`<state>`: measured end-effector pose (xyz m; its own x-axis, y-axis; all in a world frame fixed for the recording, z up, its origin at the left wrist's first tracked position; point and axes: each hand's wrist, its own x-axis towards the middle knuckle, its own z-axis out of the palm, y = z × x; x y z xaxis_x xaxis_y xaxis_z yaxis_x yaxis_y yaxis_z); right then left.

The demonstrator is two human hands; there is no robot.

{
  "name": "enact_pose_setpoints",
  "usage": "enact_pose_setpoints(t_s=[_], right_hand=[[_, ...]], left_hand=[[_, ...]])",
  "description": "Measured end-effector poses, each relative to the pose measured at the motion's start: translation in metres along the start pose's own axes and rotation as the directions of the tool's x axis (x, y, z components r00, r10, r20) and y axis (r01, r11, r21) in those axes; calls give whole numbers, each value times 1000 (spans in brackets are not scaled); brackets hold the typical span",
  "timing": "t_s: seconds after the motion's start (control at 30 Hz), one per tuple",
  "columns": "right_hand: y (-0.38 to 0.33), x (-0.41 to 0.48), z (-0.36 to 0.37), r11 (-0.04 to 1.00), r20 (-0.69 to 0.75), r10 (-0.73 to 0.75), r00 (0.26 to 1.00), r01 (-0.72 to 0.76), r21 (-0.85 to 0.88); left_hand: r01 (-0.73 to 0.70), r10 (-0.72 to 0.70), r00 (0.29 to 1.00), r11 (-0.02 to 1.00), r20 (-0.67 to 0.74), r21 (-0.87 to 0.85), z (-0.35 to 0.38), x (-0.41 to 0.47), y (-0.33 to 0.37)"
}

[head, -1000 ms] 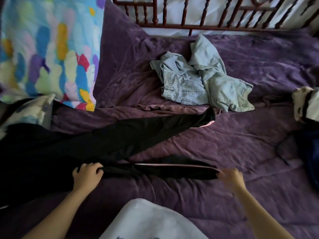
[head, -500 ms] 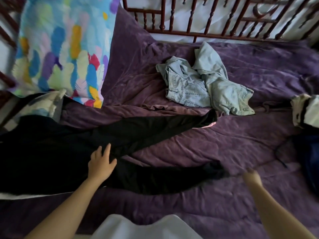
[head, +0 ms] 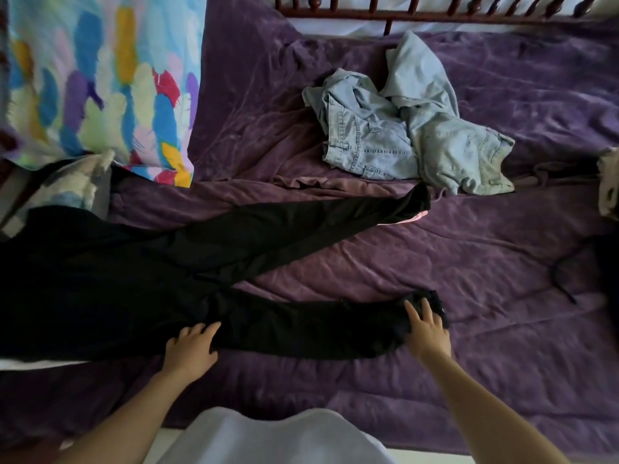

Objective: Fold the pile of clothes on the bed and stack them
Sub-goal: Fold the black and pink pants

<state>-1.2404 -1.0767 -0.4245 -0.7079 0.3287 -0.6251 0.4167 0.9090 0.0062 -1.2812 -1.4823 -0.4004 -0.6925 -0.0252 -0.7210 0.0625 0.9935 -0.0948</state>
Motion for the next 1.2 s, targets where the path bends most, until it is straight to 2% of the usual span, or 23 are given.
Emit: enact_pose_setpoints(t_s=[0.07, 0.17, 0.3, 0.4, 0.53, 0.6, 0.63, 0.67, 0.7, 0.73, 0.8, 0.83, 0.87, 0.9, 0.97, 1.0, 1.1, 1.2], right_hand=[[-5, 10, -3, 972, -11, -135, 991, 130, -197], [-11, 25, -3, 900, 75, -240, 968, 251, -356], [-11, 29, -11, 796, 113, -197, 974, 226, -561], [3, 22, -20, 815, 54, -115, 992, 126, -565], [45, 3, -34, 929, 20, -81, 997, 83, -360], [68, -8, -36, 993, -21, -62, 998, 59, -99], [76, -15, -36, 993, -41, -44, 998, 48, 106], [83, -18, -36, 949, -63, -28, 998, 46, 313], [84, -24, -37, 861, -82, 16, 996, 29, 508], [86, -28, -38, 733, -86, 74, 994, 4, 681], [79, -40, -41, 399, -14, 191, 982, -65, 915], [75, -45, -39, 230, 37, 219, 975, -89, 969], [71, -48, -35, 148, 96, 258, 961, -138, 979], [66, -51, -30, 141, 143, 276, 950, -187, 972], [61, -50, -10, 224, 243, 319, 916, -322, 920], [59, -49, 0, 224, 267, 328, 906, -349, 910], [47, -42, 10, 217, 247, 324, 913, -326, 920], [46, -24, 14, 339, 171, 407, 897, -322, 884]], left_hand=[[18, -17, 1000, 1000, -21, 18, -2, 1, 3], [15, -12, 997, 999, -80, 41, -7, 3, 10], [-44, 53, 988, 997, -142, 69, -15, 10, 26], [-100, 112, 987, 990, -118, 99, -23, 18, 41], [-134, 137, 990, 984, -16, 118, -32, 36, 47], [-155, 158, 987, 982, -17, 111, -35, 43, 43], [-182, 185, 982, 978, -27, 101, -36, 45, 39], [-219, 223, 974, 971, -36, 100, -36, 46, 35], [-257, 263, 964, 961, -51, 99, -36, 47, 30], [-282, 289, 955, 954, -63, 97, -36, 47, 25], [-291, 293, 955, 956, -54, 49, -37, 45, 17], [-286, 287, 958, 958, -22, 15, -36, 43, 14], [-278, 278, 960, 961, 16, 6, -36, 40, 13], [-269, 268, 963, 963, 40, 13, -36, 38, 12], [-264, 262, 964, 963, 48, 49, -34, 35, 14], [-270, 267, 962, 960, 49, 67, -34, 34, 16], [-282, 277, 959, 951, 52, 124, -32, 30, 17], [-280, 289, 957, 943, -22, 181, -32, 23, 13]])
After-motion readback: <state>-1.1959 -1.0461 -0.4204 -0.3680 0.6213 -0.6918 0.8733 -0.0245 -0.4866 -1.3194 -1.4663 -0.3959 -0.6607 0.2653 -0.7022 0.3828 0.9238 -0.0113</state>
